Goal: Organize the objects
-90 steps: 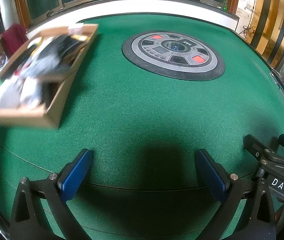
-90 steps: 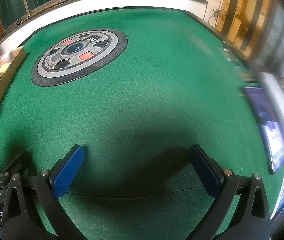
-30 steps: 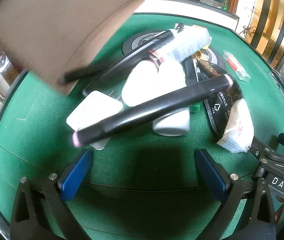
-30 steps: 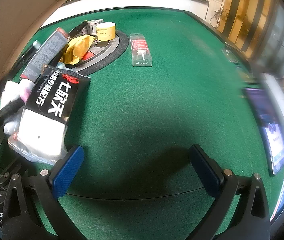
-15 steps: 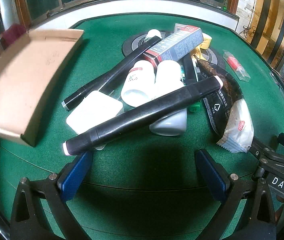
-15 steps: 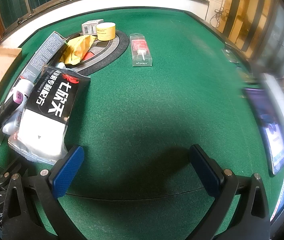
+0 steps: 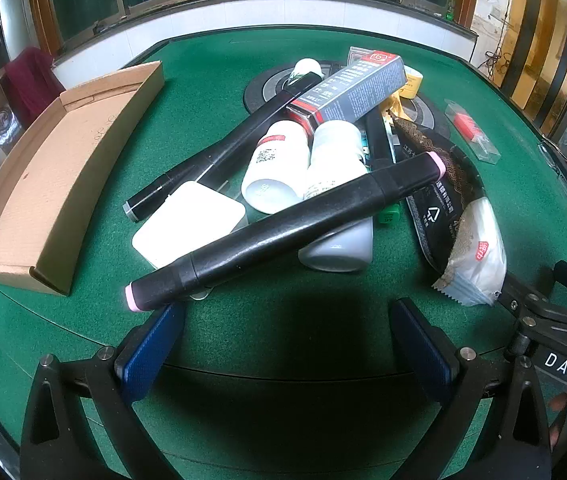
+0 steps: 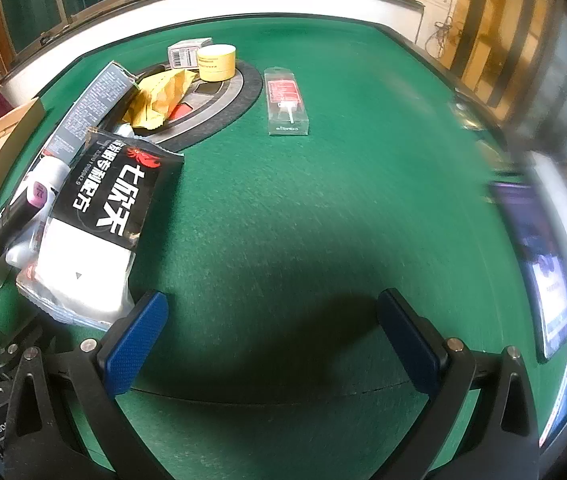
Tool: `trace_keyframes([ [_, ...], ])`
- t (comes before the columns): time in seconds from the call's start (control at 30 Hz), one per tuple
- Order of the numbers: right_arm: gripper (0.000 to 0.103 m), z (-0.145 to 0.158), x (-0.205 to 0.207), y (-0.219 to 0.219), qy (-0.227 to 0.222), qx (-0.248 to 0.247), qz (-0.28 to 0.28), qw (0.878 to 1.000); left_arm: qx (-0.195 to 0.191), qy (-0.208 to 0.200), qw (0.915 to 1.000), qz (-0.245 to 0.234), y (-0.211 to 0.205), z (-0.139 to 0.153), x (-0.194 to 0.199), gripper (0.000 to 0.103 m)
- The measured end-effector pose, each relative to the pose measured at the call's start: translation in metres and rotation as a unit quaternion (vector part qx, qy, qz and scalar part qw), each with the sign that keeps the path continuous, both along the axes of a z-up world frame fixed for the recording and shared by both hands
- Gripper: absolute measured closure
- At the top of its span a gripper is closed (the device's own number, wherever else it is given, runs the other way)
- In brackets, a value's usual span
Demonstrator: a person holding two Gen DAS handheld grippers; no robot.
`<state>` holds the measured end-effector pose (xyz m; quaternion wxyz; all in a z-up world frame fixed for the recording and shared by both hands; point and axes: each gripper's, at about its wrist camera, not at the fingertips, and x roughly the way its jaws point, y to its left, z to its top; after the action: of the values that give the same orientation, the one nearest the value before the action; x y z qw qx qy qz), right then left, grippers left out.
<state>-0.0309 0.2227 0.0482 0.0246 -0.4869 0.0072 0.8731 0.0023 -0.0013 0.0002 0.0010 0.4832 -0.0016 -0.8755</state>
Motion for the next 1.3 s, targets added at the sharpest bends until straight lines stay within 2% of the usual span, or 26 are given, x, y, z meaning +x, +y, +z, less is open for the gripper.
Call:
trace_keyframes([
  [0.13,0.000,-0.001,-0.004,0.001,0.000,0.000,0.023,1.000,0.000,0.000,1.0000,0.000,0.000,0.000,0.000,0.001],
  [0.23,0.000,-0.001,-0.004,0.004,-0.001,-0.001,0.060,0.998,0.001,0.000,1.0000,0.002,0.002,-0.002,-0.003,0.001],
  [0.3,0.000,-0.001,-0.003,0.007,-0.001,-0.002,0.084,0.996,0.004,-0.008,0.9997,-0.024,-0.006,0.001,0.000,0.001],
  [0.43,0.000,0.004,0.008,0.025,-0.015,-0.003,0.108,0.994,0.039,-0.016,0.9966,-0.071,-0.024,0.012,0.012,0.001],
  [0.6,0.001,0.039,0.026,0.048,0.047,-0.027,0.108,0.993,0.074,0.031,0.9918,-0.099,-0.063,0.036,0.026,0.002],
  [0.67,0.001,0.053,0.022,0.053,0.072,-0.044,0.096,0.992,0.061,0.051,0.9905,-0.112,-0.071,0.048,0.028,0.004],
  [0.73,0.001,0.066,0.013,0.061,0.092,-0.087,0.083,0.988,0.047,0.062,0.9876,-0.136,-0.070,0.055,0.029,0.006],
  [0.8,0.001,0.073,0.000,0.062,0.097,-0.127,0.072,0.985,0.027,0.062,0.9842,-0.164,-0.066,0.056,0.028,0.014],
  [0.87,0.001,0.077,-0.015,0.059,0.108,-0.148,0.057,0.981,0.027,0.053,0.9809,-0.186,-0.058,0.053,0.024,0.052],
  [0.9,0.001,0.079,-0.021,0.056,0.113,-0.150,0.050,0.981,0.027,0.046,0.9798,-0.193,-0.055,0.050,0.023,0.059],
  [1.03,0.001,0.067,-0.043,0.043,0.127,-0.155,0.044,0.979,0.016,0.037,0.9793,-0.198,-0.040,0.041,0.014,0.060],
  [1.13,0.001,0.049,-0.047,0.046,0.106,-0.168,0.050,0.979,0.002,0.043,0.9772,-0.208,-0.029,0.043,0.008,0.060],
  [1.23,0.001,0.041,-0.046,0.055,0.093,-0.187,0.051,0.977,-0.001,0.032,0.9766,-0.213,-0.022,0.040,-0.003,0.060],
  [1.3,0.001,0.042,-0.046,0.058,0.093,-0.192,0.054,0.976,0.003,0.031,0.9758,-0.216,-0.015,0.037,-0.008,0.066],
])
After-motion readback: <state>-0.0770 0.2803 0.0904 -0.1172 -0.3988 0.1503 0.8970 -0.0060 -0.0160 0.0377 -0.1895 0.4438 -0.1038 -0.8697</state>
